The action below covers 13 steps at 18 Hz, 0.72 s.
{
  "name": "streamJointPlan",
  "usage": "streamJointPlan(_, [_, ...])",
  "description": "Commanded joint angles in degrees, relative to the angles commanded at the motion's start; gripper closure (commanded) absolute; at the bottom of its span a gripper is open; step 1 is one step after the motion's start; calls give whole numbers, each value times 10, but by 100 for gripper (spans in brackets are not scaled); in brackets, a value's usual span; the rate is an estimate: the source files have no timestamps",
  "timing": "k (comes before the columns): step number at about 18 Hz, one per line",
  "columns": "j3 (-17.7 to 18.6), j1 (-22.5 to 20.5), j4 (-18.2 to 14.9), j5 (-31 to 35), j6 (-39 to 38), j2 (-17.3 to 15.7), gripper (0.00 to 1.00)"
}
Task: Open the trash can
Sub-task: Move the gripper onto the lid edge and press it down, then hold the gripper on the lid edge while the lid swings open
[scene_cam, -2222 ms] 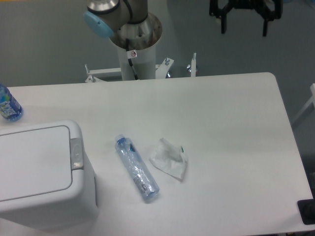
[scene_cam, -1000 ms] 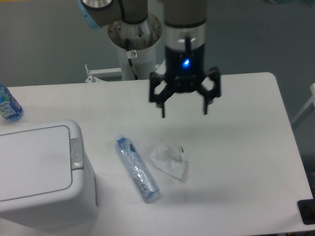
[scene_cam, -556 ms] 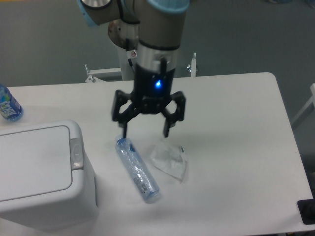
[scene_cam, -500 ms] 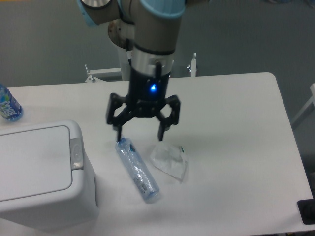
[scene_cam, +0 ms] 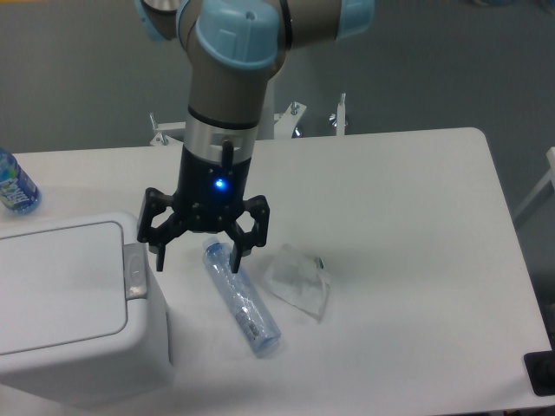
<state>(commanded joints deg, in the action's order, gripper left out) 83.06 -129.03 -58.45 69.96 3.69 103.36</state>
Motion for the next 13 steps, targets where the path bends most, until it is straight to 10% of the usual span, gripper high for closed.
streamJointPlan(13, [0,9,1,0,1,11,0])
